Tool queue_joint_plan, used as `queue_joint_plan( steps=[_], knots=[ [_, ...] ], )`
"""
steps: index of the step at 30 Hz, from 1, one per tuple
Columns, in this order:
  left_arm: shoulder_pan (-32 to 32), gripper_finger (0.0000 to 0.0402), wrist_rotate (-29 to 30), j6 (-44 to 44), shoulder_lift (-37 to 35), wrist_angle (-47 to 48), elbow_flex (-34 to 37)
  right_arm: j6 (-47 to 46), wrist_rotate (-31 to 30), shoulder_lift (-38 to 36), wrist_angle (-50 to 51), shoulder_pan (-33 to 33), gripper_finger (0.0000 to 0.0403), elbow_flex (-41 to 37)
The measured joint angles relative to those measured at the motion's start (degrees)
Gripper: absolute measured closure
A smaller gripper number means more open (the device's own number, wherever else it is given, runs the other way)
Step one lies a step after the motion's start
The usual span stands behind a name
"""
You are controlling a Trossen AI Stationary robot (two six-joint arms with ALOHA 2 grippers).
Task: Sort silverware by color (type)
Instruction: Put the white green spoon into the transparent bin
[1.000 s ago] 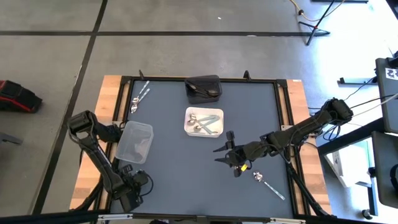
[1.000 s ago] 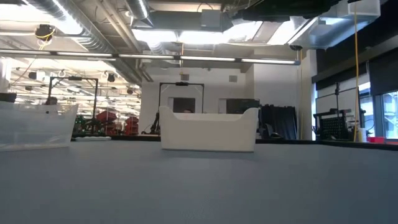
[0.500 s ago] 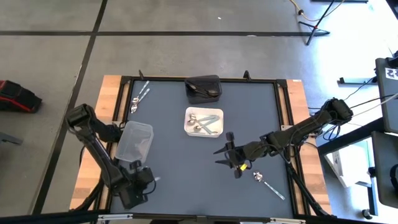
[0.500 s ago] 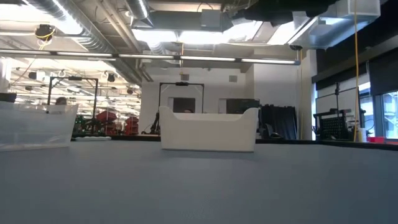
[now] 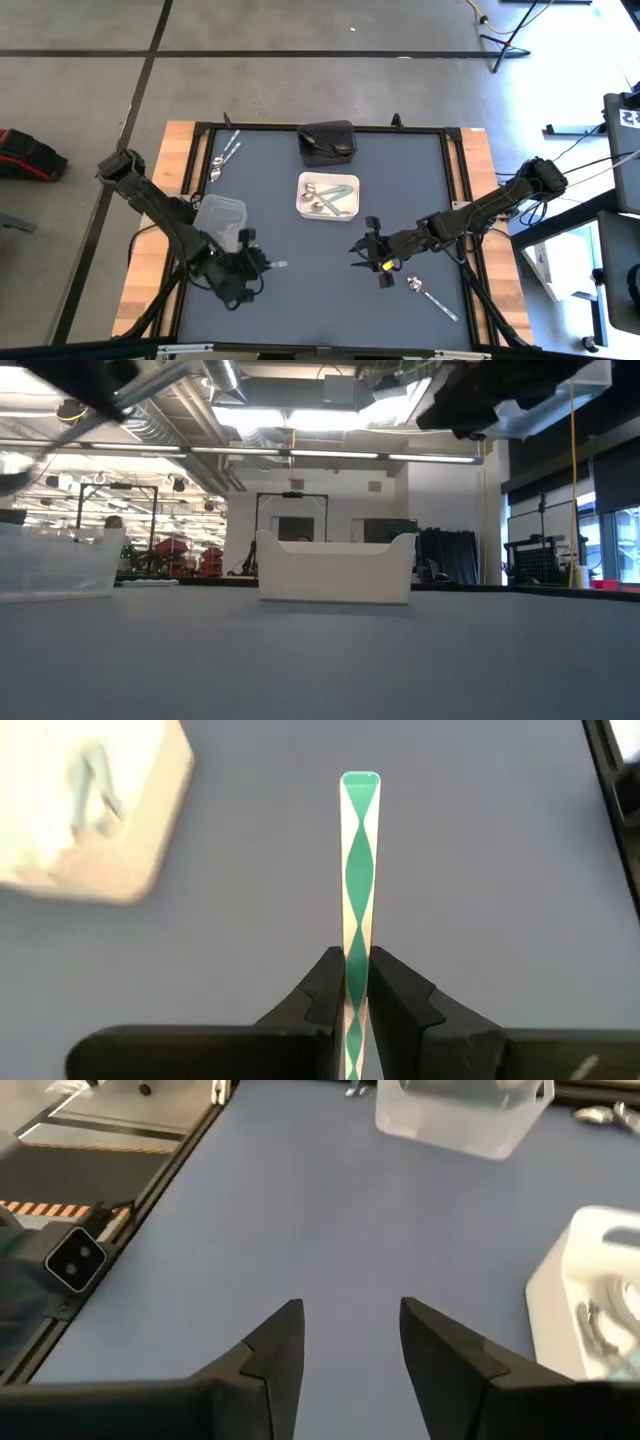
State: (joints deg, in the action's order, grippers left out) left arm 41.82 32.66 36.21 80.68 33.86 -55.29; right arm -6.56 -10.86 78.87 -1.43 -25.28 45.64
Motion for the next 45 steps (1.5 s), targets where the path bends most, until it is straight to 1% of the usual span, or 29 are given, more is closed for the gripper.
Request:
queue_joint_plan(
  steps=[3, 7, 11, 15, 19, 21, 23, 25, 30, 34, 37, 39, 42, 45],
  knots=[
    [-3.02, 0.0369, 0.14, -4.65, -2.48, -1.25, 0.00, -0.97, -0.57, 0.00, 0.40, -0.32, 0.0246, -1.00],
    [-6.34, 0.0369, 0.25, -8.44, -6.66, -1.39, -0.02, -1.06, -1.40, 0.00, 1.38, -0.32, 0.0246, -1.34],
    [-8.78, 0.0369, 1.36, -11.32, -10.32, -1.36, -0.07, 0.37, -4.26, 0.00, 1.55, -0.19, 0.0246, -1.34],
    [-10.61, 0.0369, 1.44, -12.03, -13.61, 1.18, -0.07, 5.55, -11.42, -0.20, 1.53, -0.19, 0.0246, -1.34],
    [-12.41, 0.0369, 1.93, -10.56, -17.46, 7.59, -0.07, 10.99, -23.10, -0.39, 1.74, -0.19, 0.0246, -1.34],
    [-12.98, 0.0369, 2.62, -8.72, -19.31, 11.55, -0.07, 12.75, -28.10, -1.26, 4.30, -0.19, 0.0246, -1.03],
    [-13.44, 0.0369, 2.75, -5.82, -21.18, 16.19, -0.07, 12.24, -30.21, -2.44, 8.88, -0.19, 0.0246, 0.56],
    [-13.49, 0.0369, 1.47, -2.25, -22.87, 20.69, -0.07, 10.46, -30.49, -4.06, 12.20, -0.17, 0.0246, 1.78],
    [-13.27, 0.0369, -2.15, 5.33, -24.67, 29.72, -0.11, 9.81, -30.05, -6.10, 12.68, -0.19, 0.0246, 2.11],
    [-13.27, 0.0369, -1.56, 8.17, -24.58, 33.61, -0.11, 11.14, -29.69, -5.59, 12.17, 0.54, 0.0246, 2.11],
    [-13.30, 0.0369, -1.09, 8.74, -24.15, 33.17, -0.11, 11.41, -26.70, -4.79, 11.44, 2.89, 0.0246, 2.09],
    [-13.31, 0.0369, -2.05, 10.68, -23.84, 33.54, -0.09, 11.57, -24.18, -4.05, 10.78, 5.33, 0.0246, 2.11],
    [-13.19, 0.0369, -3.86, 15.61, -23.95, 35.86, -0.09, 11.55, -21.43, -2.98, 11.04, 8.95, 0.0246, 2.09],
    [-11.90, 0.0369, -4.02, 22.73, -23.88, 39.27, -0.09, 11.42, -19.33, -2.30, 10.82, 10.80, 0.0246, 2.09]
  ],
)
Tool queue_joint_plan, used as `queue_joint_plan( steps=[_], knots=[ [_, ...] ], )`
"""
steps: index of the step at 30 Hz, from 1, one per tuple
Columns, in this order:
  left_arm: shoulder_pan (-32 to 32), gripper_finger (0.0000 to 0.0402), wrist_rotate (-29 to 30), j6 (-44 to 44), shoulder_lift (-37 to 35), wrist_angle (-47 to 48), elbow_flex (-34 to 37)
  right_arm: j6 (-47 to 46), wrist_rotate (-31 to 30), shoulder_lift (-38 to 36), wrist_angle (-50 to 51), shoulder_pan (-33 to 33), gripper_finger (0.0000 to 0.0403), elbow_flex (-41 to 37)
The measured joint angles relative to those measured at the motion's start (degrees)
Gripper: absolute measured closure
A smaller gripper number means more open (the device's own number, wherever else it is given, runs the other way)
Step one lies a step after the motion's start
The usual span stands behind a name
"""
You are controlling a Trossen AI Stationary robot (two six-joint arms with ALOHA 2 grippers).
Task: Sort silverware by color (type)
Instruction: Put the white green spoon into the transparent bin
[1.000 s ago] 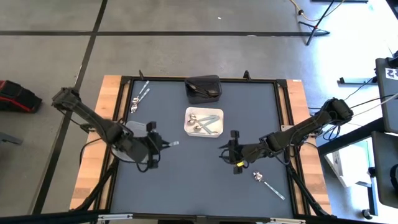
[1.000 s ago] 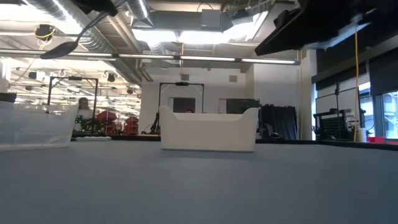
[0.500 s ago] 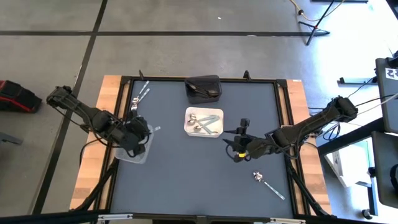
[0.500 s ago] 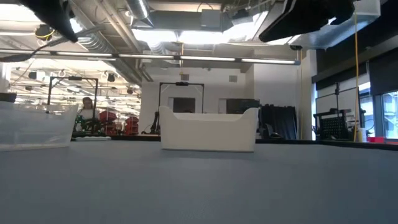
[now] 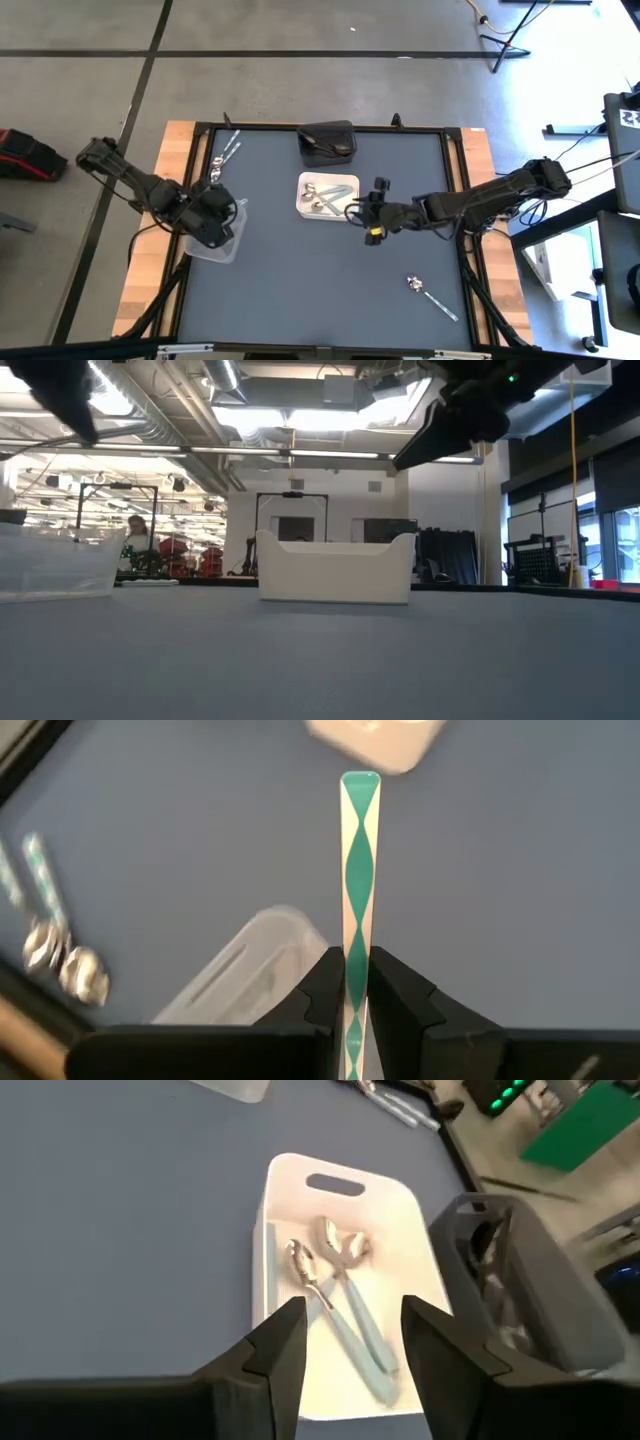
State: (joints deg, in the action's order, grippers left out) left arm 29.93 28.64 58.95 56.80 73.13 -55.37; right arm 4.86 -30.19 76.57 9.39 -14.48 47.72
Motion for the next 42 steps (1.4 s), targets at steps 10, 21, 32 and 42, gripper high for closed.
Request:
queue_joint_plan(
  steps=[10, 21, 32, 42],
  knots=[
    [5.16, 0.0369, -5.89, 19.20, 0.00, 5.28, 5.36, -12.72, 11.22, 1.12, -2.56, 5.30, 0.0246, 1.22],
    [5.64, 0.0369, -10.18, 23.59, 0.00, 2.86, 10.75, -13.63, 20.80, 14.08, 16.79, 13.24, 0.0246, 17.99],
    [5.64, 0.0369, -8.32, 23.03, -0.01, 2.66, 10.75, -13.31, 21.14, 26.89, 35.49, 15.04, 0.0246, 35.58],
    [5.62, 0.0369, -8.20, 23.05, -0.02, 1.12, 10.75, -12.45, 22.26, 27.04, 35.63, 14.99, 0.0246, 35.85]
  ],
)
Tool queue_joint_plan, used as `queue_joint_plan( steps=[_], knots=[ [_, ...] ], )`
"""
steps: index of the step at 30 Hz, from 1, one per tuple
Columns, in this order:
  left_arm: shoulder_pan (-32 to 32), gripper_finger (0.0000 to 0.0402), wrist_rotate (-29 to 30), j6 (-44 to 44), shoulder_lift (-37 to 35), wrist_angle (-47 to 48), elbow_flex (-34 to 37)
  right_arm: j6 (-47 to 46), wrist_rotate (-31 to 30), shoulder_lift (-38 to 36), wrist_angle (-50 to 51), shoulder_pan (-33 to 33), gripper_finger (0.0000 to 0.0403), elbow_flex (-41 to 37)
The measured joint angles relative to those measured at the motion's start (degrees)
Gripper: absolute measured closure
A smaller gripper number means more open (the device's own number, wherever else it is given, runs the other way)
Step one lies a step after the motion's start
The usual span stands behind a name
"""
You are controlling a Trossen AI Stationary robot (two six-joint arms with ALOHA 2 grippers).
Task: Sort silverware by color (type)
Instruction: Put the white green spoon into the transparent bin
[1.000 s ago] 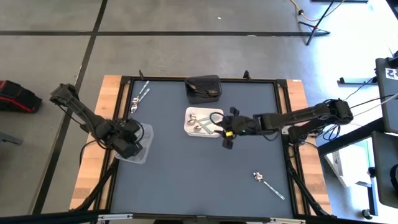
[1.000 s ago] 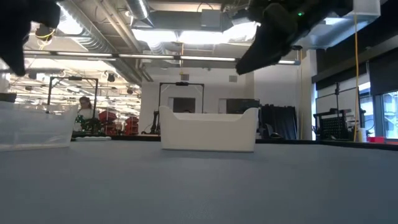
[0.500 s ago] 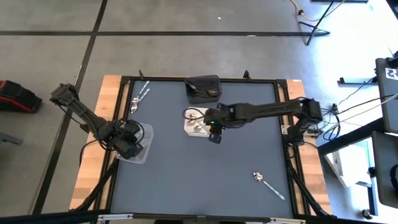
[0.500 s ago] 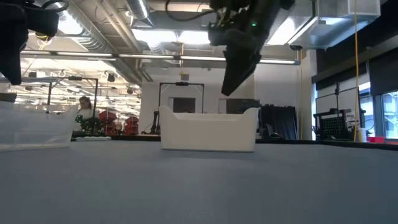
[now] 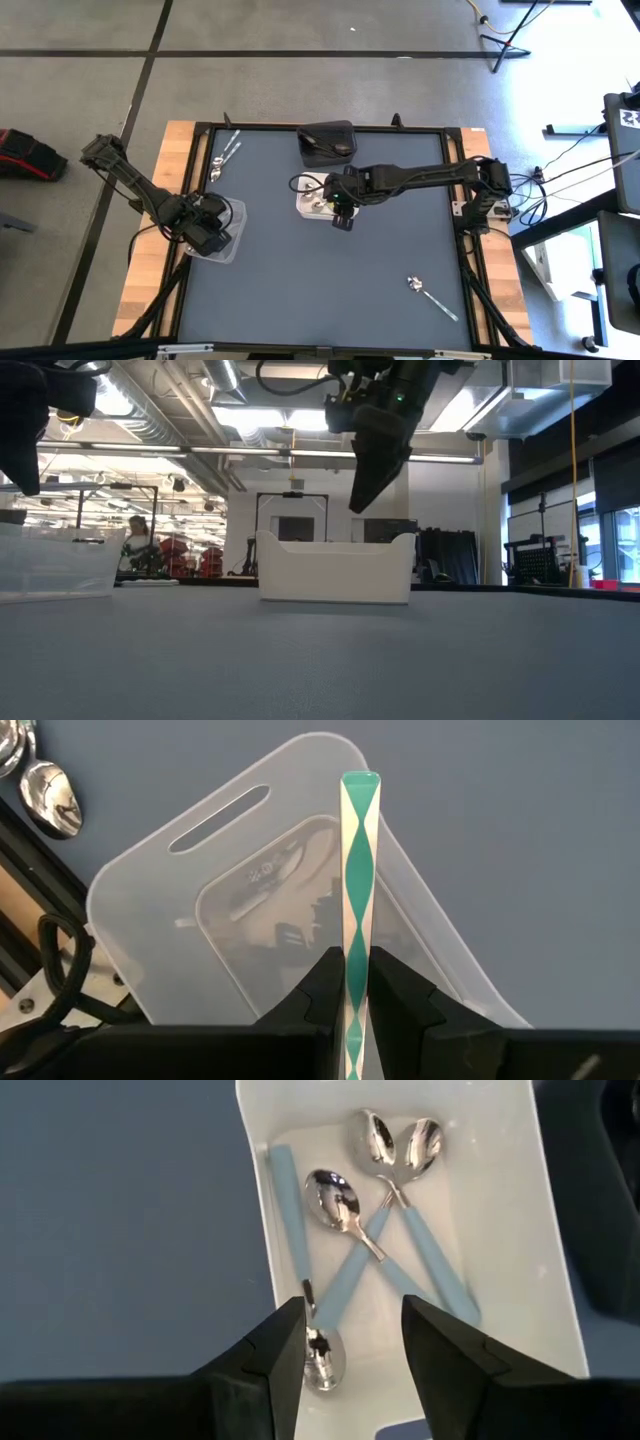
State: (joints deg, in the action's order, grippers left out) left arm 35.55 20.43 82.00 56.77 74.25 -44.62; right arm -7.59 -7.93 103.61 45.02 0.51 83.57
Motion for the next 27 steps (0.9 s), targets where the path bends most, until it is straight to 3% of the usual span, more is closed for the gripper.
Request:
queue_joint_plan(
  steps=[7, 14, 22, 27],
  knots=[
    [0.46, 0.0369, 1.40, -0.04, 0.00, 0.01, 0.00, 2.87, -1.96, -0.16, 2.29, -1.14, 0.0246, 0.00],
    [2.33, 0.0369, 3.03, 0.05, 0.02, -0.38, 0.00, 3.04, -12.54, -3.18, 3.35, -7.44, 0.0246, -3.89],
    [2.84, 0.0369, 2.74, 0.39, 0.02, -1.52, 0.00, 3.34, -8.98, -9.72, -2.75, -6.76, 0.0246, -8.86],
    [2.84, 0.0369, 2.80, 0.39, 0.02, -1.89, 0.00, 0.73, -13.18, -15.44, -2.42, -8.07, 0.0246, -13.97]
  ],
)
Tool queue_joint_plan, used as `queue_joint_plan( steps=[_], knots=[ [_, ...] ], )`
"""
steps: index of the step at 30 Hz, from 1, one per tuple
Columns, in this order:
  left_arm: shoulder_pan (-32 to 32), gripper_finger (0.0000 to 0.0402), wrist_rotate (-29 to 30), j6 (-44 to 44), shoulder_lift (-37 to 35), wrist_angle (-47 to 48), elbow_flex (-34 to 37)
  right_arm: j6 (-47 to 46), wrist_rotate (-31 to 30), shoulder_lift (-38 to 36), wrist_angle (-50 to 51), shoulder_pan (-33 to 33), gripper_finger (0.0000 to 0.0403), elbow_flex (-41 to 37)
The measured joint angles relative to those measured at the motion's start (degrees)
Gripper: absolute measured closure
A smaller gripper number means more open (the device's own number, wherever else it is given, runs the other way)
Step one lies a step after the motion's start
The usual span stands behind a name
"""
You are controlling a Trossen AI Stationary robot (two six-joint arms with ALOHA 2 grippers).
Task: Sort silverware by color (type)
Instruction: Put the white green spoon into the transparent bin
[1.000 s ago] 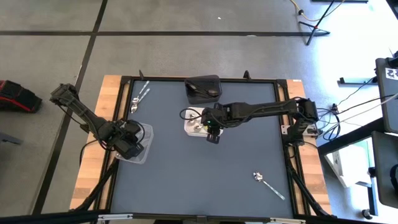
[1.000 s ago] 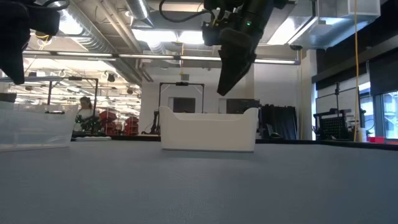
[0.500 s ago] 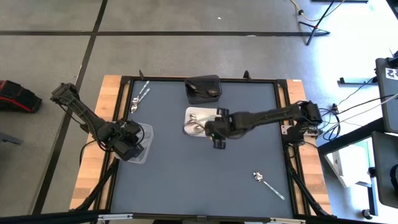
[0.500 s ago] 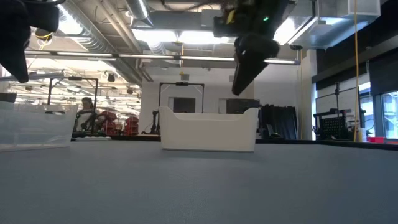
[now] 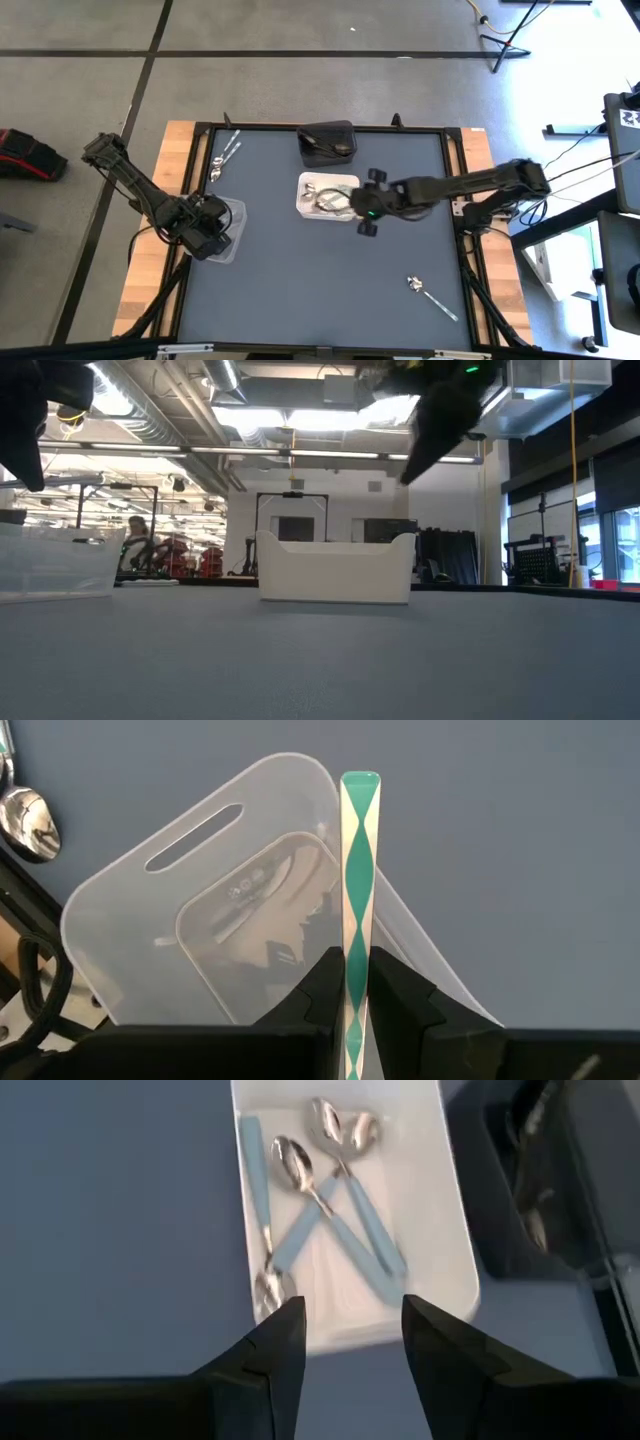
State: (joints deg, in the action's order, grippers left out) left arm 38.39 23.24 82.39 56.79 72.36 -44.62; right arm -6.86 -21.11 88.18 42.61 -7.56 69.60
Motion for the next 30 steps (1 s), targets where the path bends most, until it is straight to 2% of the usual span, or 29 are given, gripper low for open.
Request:
queue_joint_plan(
  steps=[3, 8, 11, 14, 23, 28, 30],
  knots=[
    [0.00, 0.0369, 2.59, -0.54, 0.00, 0.02, 0.00, -3.04, -4.16, -5.79, -2.46, -2.26, 0.0246, -6.04],
    [0.04, 0.0369, 4.91, 0.32, -0.02, 0.07, 1.44, -6.22, -8.41, -15.37, -12.05, -5.90, 0.0246, -17.83],
    [0.04, 0.0369, 6.68, 2.17, -0.02, -0.03, 3.60, -6.62, -8.95, -19.01, -18.55, -7.69, 0.0246, -24.04],
    [0.04, 0.0369, 5.58, 2.64, 0.45, -1.22, 5.46, -6.63, -8.89, -20.74, -23.13, -8.39, 0.0246, -28.18],
    [0.00, 0.0364, 1.45, -1.50, 1.23, -3.06, 5.09, -6.59, -7.34, -20.85, -26.24, -8.58, 0.0246, -30.07],
    [-0.07, 0.0329, 1.51, -1.03, 1.23, -2.98, 5.09, -6.44, -6.12, -20.85, -26.36, -8.56, 0.0246, -30.04],
    [-0.20, 0.0315, 1.67, -1.09, 1.23, -2.99, 5.09, -6.57, -4.36, -20.91, -22.95, -8.56, 0.0246, -29.17]
  ],
)
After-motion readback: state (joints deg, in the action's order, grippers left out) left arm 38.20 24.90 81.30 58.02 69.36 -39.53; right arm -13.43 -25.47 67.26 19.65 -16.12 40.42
